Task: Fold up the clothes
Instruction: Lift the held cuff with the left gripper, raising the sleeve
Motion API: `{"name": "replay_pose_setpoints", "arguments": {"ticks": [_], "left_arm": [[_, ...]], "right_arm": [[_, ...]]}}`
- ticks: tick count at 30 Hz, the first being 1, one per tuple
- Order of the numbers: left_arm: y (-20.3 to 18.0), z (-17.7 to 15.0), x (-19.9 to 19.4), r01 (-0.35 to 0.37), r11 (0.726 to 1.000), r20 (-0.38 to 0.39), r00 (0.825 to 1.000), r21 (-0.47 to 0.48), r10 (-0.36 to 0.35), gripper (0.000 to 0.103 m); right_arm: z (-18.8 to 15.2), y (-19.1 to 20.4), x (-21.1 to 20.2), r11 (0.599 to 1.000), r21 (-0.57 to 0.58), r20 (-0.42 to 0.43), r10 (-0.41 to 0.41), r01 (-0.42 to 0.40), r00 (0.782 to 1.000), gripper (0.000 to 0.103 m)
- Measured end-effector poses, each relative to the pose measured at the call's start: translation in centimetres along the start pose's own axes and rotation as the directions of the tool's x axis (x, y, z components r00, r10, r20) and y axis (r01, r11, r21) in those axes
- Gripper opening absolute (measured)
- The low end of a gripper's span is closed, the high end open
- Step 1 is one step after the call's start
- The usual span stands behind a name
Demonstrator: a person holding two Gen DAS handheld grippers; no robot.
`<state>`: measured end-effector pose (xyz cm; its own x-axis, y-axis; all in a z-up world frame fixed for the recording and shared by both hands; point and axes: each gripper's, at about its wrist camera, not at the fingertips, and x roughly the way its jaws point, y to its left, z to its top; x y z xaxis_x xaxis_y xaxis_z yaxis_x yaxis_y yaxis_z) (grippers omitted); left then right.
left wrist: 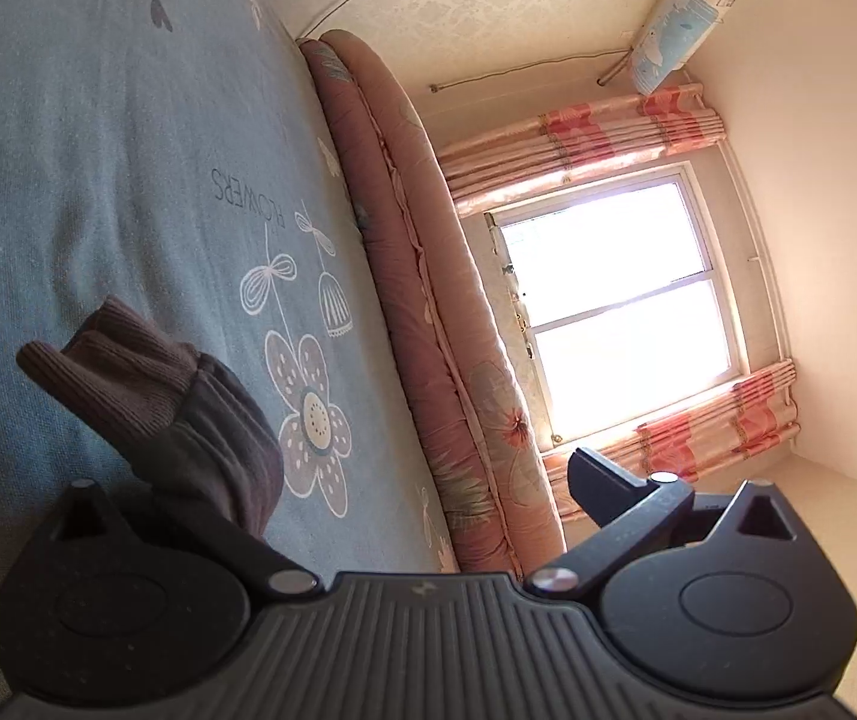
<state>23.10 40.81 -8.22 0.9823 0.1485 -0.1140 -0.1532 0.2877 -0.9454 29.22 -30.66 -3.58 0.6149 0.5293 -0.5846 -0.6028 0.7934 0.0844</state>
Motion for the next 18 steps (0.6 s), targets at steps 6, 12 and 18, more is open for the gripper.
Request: {"name": "replay_pose_setpoints", "arguments": {"ticks": [6, 12, 18], "left_arm": [[-3.5, -1.9, 0.4, 0.008, 0.997, -0.074, 0.997, 0.072, -0.003, 0.102], [-7.0, -4.0, 1.0, 0.032, 0.992, -0.132, 0.991, 0.125, -0.015, 0.102], [-10.9, -6.1, 2.2, 0.067, 0.987, -0.172, 0.984, 0.149, -0.041, 0.102]], "right_arm": [[3.7, 1.3, 4.3, 0.991, -0.080, -0.122, 0.098, -0.109, 0.988, 0.103], [3.0, 0.4, 5.6, 0.985, -0.063, -0.120, 0.153, -0.162, 0.981, 0.103], [1.6, -0.8, 5.9, 0.983, -0.021, -0.163, 0.178, -0.184, 0.970, 0.103]]}}
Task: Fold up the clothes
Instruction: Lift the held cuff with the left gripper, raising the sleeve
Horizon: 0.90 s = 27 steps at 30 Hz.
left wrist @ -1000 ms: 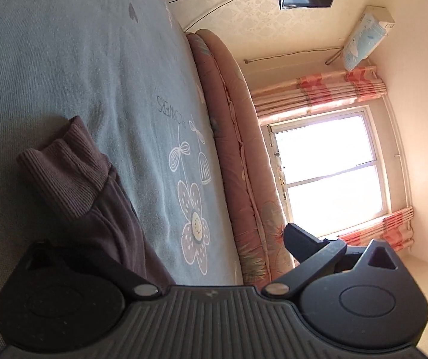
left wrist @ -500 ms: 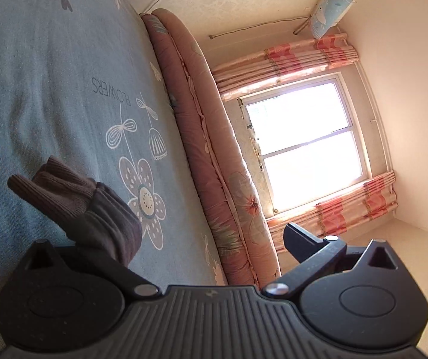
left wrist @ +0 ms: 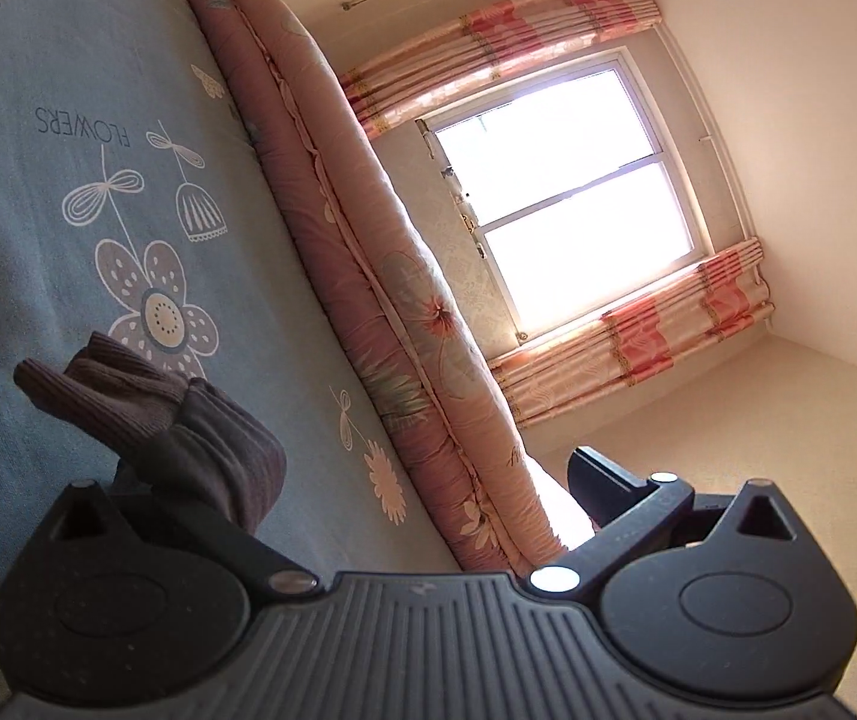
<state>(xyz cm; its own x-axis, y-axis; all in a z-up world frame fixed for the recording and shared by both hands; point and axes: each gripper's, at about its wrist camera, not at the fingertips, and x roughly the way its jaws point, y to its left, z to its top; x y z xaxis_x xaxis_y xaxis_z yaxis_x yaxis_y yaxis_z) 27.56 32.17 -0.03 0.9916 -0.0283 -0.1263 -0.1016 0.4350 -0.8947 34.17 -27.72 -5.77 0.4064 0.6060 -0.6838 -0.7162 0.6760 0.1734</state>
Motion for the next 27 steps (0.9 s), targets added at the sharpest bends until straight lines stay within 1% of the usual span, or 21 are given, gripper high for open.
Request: {"name": "replay_pose_setpoints", "arguments": {"ticks": [5, 12, 22, 24, 27], "left_arm": [[-2.9, -1.4, 1.8, 0.008, 1.000, -0.030, 1.000, 0.012, -0.008, 0.102], [-6.8, -3.5, 4.1, 0.029, 0.999, -0.050, 0.998, 0.023, -0.027, 0.102], [-11.5, -7.3, 7.2, 0.059, 0.997, -0.104, 0.993, 0.047, -0.054, 0.102], [-12.1, -8.1, 7.8, 0.061, 0.997, -0.114, 0.992, 0.048, -0.056, 0.102], [-13.1, -9.3, 8.5, 0.064, 0.997, -0.130, 0.990, 0.053, -0.057, 0.102]], "right_arm": [[0.0, -0.6, -1.4, 0.998, 0.029, 0.047, 0.046, -0.048, 0.998, 0.103], [0.0, -1.9, -2.9, 0.993, 0.079, 0.090, 0.079, -0.086, 0.993, 0.103], [-0.9, -4.3, -5.0, 0.986, 0.141, 0.129, 0.065, -0.083, 0.990, 0.103], [-1.0, -4.6, -5.3, 0.987, 0.145, 0.128, 0.052, -0.070, 0.990, 0.103], [-1.2, -5.0, -5.2, 0.988, 0.150, 0.092, 0.006, -0.020, 0.996, 0.103]]}}
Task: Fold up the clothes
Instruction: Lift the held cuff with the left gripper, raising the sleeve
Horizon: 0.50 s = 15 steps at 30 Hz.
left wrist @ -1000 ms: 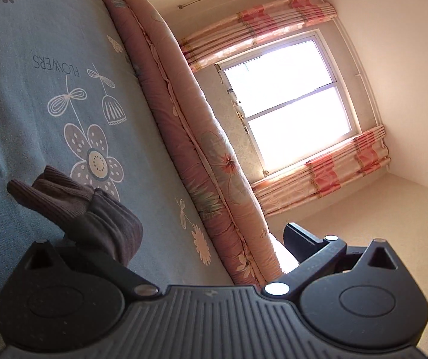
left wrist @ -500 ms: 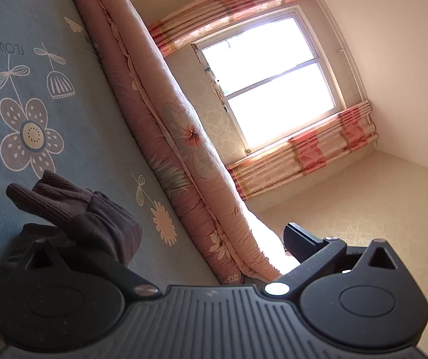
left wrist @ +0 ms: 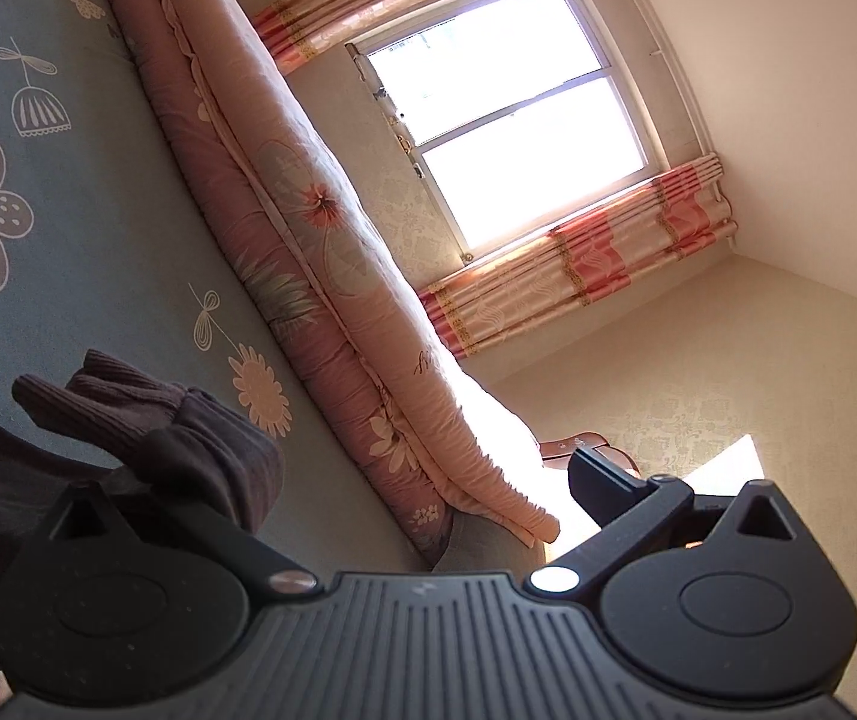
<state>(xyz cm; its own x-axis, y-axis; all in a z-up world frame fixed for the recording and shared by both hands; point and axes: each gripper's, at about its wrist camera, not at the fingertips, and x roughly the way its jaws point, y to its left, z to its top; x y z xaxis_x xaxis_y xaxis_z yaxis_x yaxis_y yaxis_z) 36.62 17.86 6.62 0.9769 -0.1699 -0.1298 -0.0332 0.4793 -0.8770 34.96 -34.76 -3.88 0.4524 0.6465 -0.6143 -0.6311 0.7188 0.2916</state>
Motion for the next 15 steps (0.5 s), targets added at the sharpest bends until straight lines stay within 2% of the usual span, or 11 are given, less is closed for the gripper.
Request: {"name": "replay_pose_setpoints", "arguments": {"ticks": [4, 15], "left_arm": [[-1.3, -1.3, 1.4, 0.004, 1.000, -0.022, 1.000, 0.012, -0.003, 0.102], [-5.1, -4.9, 5.1, 0.046, 0.998, -0.101, 0.994, 0.043, -0.042, 0.102]], "right_arm": [[-0.4, -0.6, 0.5, 0.996, -0.015, -0.064, -0.084, 0.084, 0.994, 0.103], [-0.3, -0.9, -0.3, 0.995, -0.023, -0.052, -0.100, 0.099, 0.994, 0.103]]}}
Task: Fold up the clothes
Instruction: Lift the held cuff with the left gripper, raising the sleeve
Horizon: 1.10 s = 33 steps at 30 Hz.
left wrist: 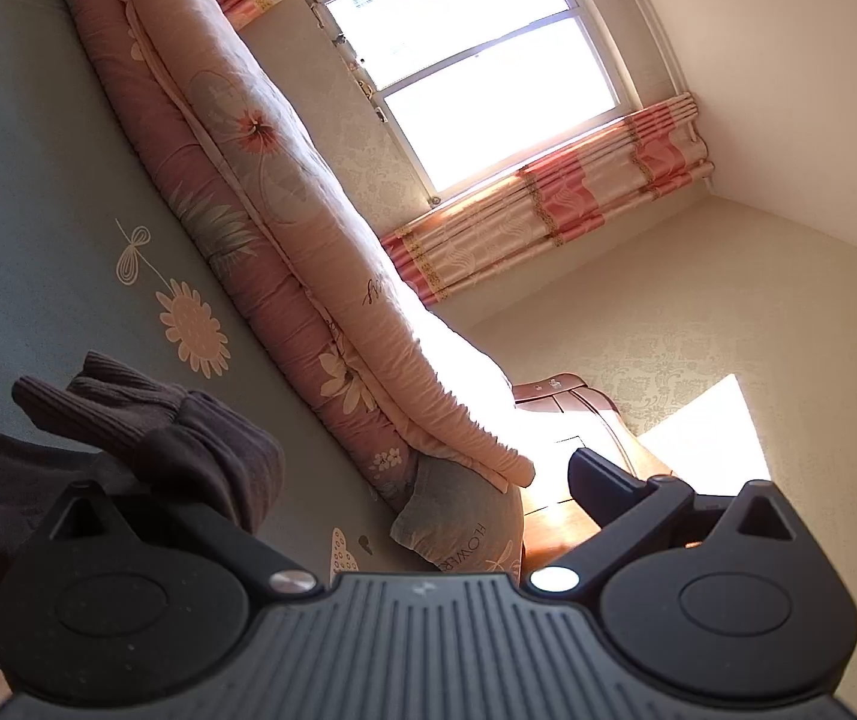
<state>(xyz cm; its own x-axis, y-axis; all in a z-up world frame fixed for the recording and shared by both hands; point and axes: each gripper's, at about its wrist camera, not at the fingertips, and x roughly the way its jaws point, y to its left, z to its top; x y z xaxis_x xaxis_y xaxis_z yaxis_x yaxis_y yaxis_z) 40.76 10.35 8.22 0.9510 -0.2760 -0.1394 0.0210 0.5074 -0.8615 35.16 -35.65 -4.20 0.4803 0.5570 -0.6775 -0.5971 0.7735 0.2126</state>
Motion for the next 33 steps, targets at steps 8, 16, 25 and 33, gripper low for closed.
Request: {"name": "replay_pose_setpoints", "arguments": {"ticks": [8, 16, 25, 33], "left_arm": [[-1.5, -2.4, 2.0, 0.014, 1.000, -0.068, 0.998, 0.016, -0.013, 0.102], [-1.6, -4.7, 3.8, 0.001, 1.000, -0.132, 0.991, 0.029, 0.003, 0.102], [-1.7, -7.5, 6.6, -0.013, 0.999, -0.199, 0.980, 0.044, 0.021, 0.102], [-1.1, -10.0, 8.6, -0.032, 0.997, -0.223, 0.974, 0.063, 0.046, 0.102]], "right_arm": [[-0.1, -0.2, -0.1, 0.998, -0.033, 0.002, -0.060, 0.060, 0.998, 0.103], [0.0, -0.6, -0.2, 0.997, -0.022, 0.008, -0.073, 0.073, 0.997, 0.103], [0.2, -2.0, -0.8, 0.995, 0.038, 0.030, -0.089, 0.088, 0.996, 0.103], [0.3, -2.1, -1.0, 0.994, 0.034, 0.034, -0.101, 0.100, 0.994, 0.103]]}}
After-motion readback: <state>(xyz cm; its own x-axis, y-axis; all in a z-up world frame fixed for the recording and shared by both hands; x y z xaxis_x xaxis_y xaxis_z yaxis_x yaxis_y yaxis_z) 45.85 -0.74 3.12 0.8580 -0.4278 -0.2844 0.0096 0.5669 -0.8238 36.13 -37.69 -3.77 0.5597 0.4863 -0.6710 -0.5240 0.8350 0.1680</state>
